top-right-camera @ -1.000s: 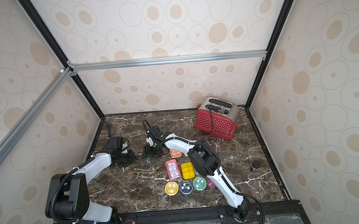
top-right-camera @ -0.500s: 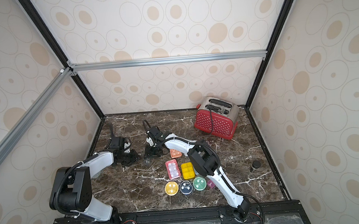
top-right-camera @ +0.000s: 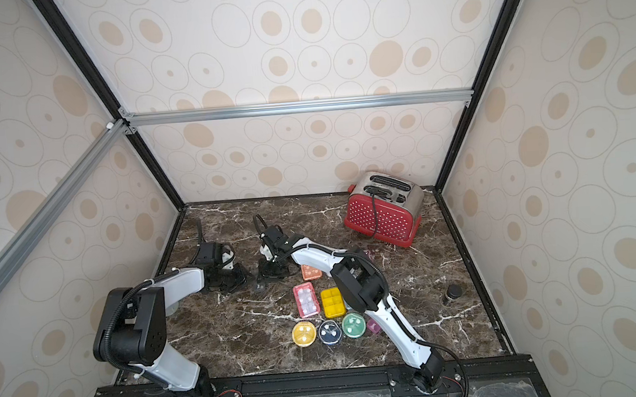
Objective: Close pillboxes
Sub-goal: Close the lid on the pillbox.
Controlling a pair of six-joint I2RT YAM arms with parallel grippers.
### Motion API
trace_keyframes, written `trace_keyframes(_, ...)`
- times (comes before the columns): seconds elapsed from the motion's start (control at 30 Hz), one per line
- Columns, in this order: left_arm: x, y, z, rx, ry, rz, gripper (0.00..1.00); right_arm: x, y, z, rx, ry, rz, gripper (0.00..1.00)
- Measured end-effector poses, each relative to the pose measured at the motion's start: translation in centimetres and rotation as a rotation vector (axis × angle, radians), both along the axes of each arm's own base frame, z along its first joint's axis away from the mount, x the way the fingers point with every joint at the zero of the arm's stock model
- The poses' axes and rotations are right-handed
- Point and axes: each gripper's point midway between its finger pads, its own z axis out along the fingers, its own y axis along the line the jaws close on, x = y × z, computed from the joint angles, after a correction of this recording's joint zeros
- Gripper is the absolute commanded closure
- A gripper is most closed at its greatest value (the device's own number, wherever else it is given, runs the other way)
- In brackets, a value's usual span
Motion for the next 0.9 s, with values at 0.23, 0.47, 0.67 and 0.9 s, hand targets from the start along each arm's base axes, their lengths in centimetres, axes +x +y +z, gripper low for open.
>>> trace_keyframes(0.23, 0.07, -0.20, -0.01, -0.014, 0.001, 0.000, 0.67, -0.01, 0.18, -0.36, 0.008, 0.011, -0.001, 0.76)
trace_keyframes(0.47, 0.09, -0.35, -0.07, -0.025, -0.005, 0.001, 0.68, 0.06, 0.36, -0.27, 0.018, 0.011, -0.001, 0.76)
trace_keyframes(0.67, 0.10, -0.57, -0.16, -0.042, -0.015, 0.002, 0.68, 0.09, 0.33, -0.27, 0.018, 0.011, -0.002, 0.77)
trace_keyframes(0.9, -0.09, -0.60, 0.03, -0.044, -0.016, 0.001, 0.68, 0.16, 0.40, -0.11, 0.030, 0.013, 0.003, 0.66)
